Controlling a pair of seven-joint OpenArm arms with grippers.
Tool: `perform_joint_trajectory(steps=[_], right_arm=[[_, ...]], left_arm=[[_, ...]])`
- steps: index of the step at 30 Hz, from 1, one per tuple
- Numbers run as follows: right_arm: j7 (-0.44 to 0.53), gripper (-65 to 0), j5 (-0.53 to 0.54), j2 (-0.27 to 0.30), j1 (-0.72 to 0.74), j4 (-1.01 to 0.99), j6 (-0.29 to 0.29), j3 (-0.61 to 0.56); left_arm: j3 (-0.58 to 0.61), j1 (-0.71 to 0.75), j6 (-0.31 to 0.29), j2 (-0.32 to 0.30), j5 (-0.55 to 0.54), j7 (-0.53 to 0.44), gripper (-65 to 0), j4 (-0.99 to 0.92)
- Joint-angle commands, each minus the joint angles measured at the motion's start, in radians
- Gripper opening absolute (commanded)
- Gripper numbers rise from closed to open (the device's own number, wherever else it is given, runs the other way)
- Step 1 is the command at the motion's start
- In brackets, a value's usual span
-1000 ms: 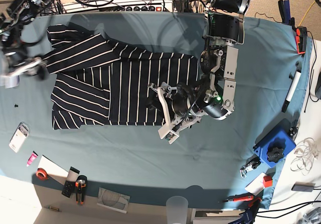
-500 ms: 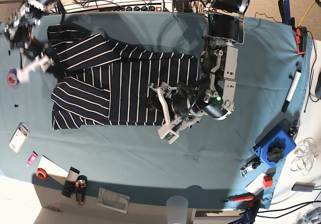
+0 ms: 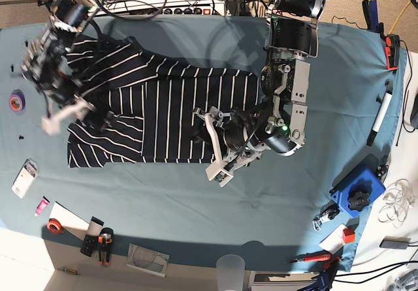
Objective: Layout the t-shirt on the table in an organized manner, then fold the t-shirt properly
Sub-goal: 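Press the fold with the left gripper and grasp the shirt with the right gripper, then fold the shirt over with the right gripper toward the left gripper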
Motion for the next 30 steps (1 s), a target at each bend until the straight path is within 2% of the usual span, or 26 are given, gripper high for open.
perform_joint_trajectory(steps=[1, 4, 5, 7, 9, 10, 14, 17, 19, 22, 26, 30], right_arm=[[-0.05, -30.3, -0.043, 0.002, -0.002, -0.001, -0.014, -0.035], [-0.053, -31.4, -0.074, 0.002, -0.002, -0.001, -0.022, -0.124], [-0.053, -35.8, -0.097, 0.002, -0.002, -0.001, -0.021, -0.153], [-0.053, -49.1, -0.152, 0.003, -0.002, 0.0, -0.021, -0.198], [-0.053, -62.9, -0.2, 0.003, 0.001, 0.004, -0.021, -0.22], [-0.052, -65.0, -0.222, 0.003, 0.001, 0.011, -0.02, -0.22], [-0.01, -65.0, -0.336, 0.023, 0.001, 0.094, -0.016, -0.21], [0.076, -65.0, -0.462, 0.061, 0.004, 0.169, -0.031, -0.206], [0.124, -65.0, -0.529, 0.094, 0.019, 0.184, -0.068, -0.206], [0.124, -65.0, -0.579, 0.132, 0.053, 0.183, -0.097, -0.207], [0.11, -65.0, -0.644, 0.125, 0.088, 0.184, -0.103, -0.208], [0.055, -65.0, -0.674, 0.125, 0.1, 0.21, -0.116, -0.248]], left_arm=[[0.0, -0.024, -0.004, 0.008, -0.015, -0.018, -33.7, 0.015], [0.0, -0.024, -0.004, 0.008, -0.015, -0.018, -33.7, 0.015], [0.0, -0.024, -0.004, 0.008, -0.015, -0.018, -33.7, 0.015], [0.0, -0.024, -0.003, 0.008, -0.015, -0.017, -34.1, 0.015], [-0.001, -0.025, 0.016, 0.007, -0.015, -0.003, -40.0, 0.015], [-0.001, -0.024, 0.027, 0.005, -0.015, 0.007, -44.6, 0.015], [-0.002, -0.021, 0.03, -0.016, -0.014, 0.045, -65.0, 0.015], [-0.002, 0.003, 0.03, -0.044, -0.016, 0.045, -65.0, 0.016], [-0.005, 0.024, 0.031, -0.058, -0.021, 0.045, -65.0, 0.016], [-0.043, 0.062, 0.026, -0.063, -0.08, 0.045, -65.0, 0.021], [-0.156, 0.103, -0.032, -0.063, -0.212, 0.05, -65.0, 0.021], [-0.295, 0.129, -0.083, -0.066, -0.277, 0.072, -65.0, 0.021]])
